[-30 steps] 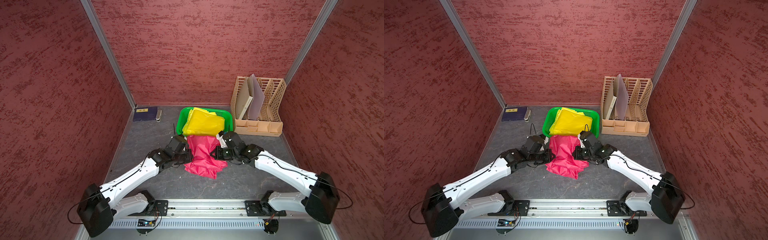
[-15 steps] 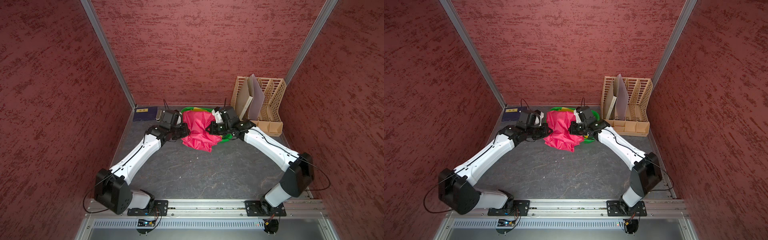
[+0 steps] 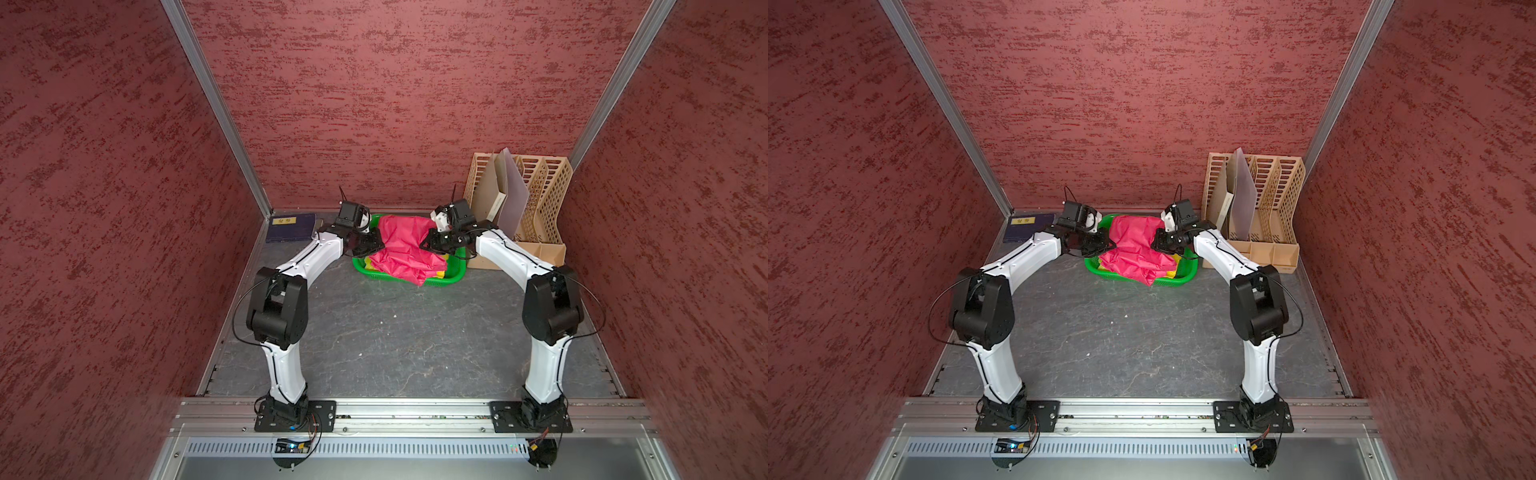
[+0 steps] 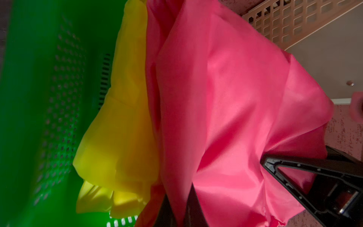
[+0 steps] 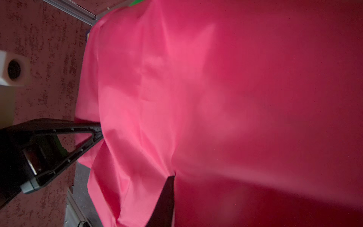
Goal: Put the folded raincoat in the basket
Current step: Place the raincoat in the basket.
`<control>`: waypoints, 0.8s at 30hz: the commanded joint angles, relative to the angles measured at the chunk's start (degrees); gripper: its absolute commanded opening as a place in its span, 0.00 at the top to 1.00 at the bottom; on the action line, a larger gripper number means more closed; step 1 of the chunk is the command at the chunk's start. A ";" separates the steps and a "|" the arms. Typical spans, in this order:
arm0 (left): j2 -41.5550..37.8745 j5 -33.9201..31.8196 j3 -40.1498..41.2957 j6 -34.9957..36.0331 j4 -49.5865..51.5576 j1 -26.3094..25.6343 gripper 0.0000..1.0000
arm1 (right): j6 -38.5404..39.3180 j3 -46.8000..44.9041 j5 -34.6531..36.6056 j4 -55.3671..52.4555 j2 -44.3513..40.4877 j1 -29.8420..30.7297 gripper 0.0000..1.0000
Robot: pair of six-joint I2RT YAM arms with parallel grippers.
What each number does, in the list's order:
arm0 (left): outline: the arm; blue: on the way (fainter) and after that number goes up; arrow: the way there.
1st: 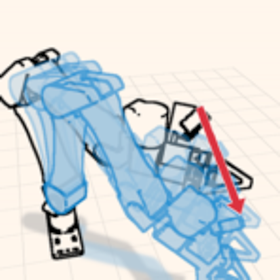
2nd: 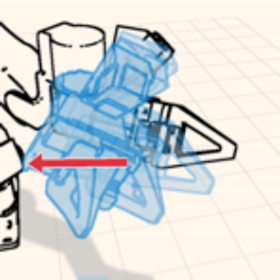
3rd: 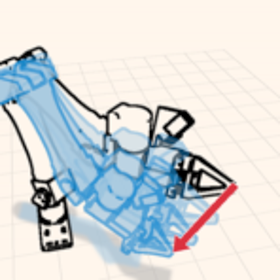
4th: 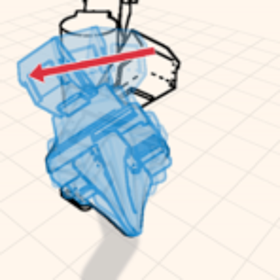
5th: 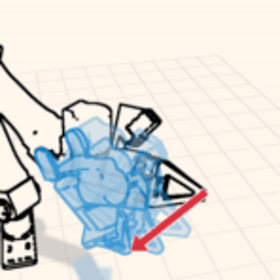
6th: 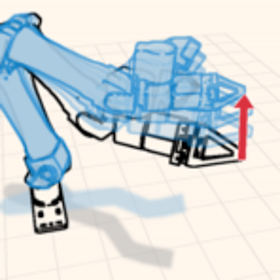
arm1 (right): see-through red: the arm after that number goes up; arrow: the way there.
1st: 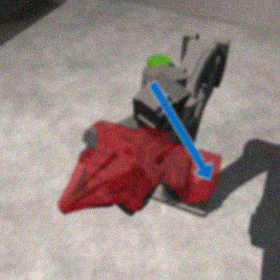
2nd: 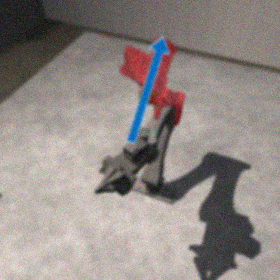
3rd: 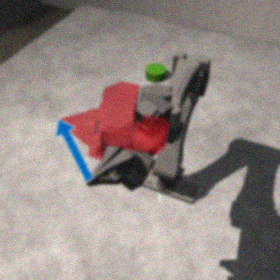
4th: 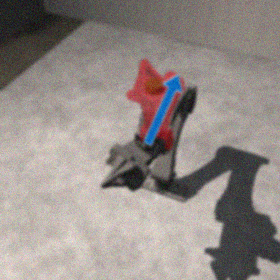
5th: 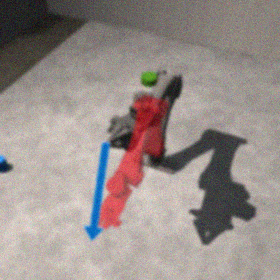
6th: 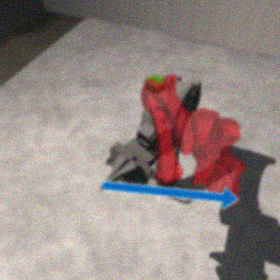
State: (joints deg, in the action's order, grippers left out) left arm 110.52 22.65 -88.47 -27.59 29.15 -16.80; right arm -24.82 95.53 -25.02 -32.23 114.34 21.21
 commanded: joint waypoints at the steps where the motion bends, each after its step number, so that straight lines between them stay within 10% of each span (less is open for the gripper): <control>1: 2.68 1.07 -3.59 0.86 -3.92 0.69 0.97 | 1.53 -0.10 -2.65 1.31 1.34 -0.69 0.76; 9: 6.67 -1.31 -7.91 1.70 -1.75 0.80 0.91 | 2.75 6.41 -2.14 -0.73 7.44 -1.31 0.59; 15: 5.42 -3.86 -9.85 3.02 3.04 0.67 0.27 | 4.73 8.16 1.57 -3.90 6.06 -1.94 0.37; 24: -2.18 -8.39 -14.15 4.61 10.80 0.35 0.00 | 7.42 10.42 6.97 -9.58 -5.02 -2.35 0.26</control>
State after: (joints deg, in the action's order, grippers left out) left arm 114.17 17.32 -99.46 -24.53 36.84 -16.36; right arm -19.42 102.83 -21.41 -39.33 116.46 19.27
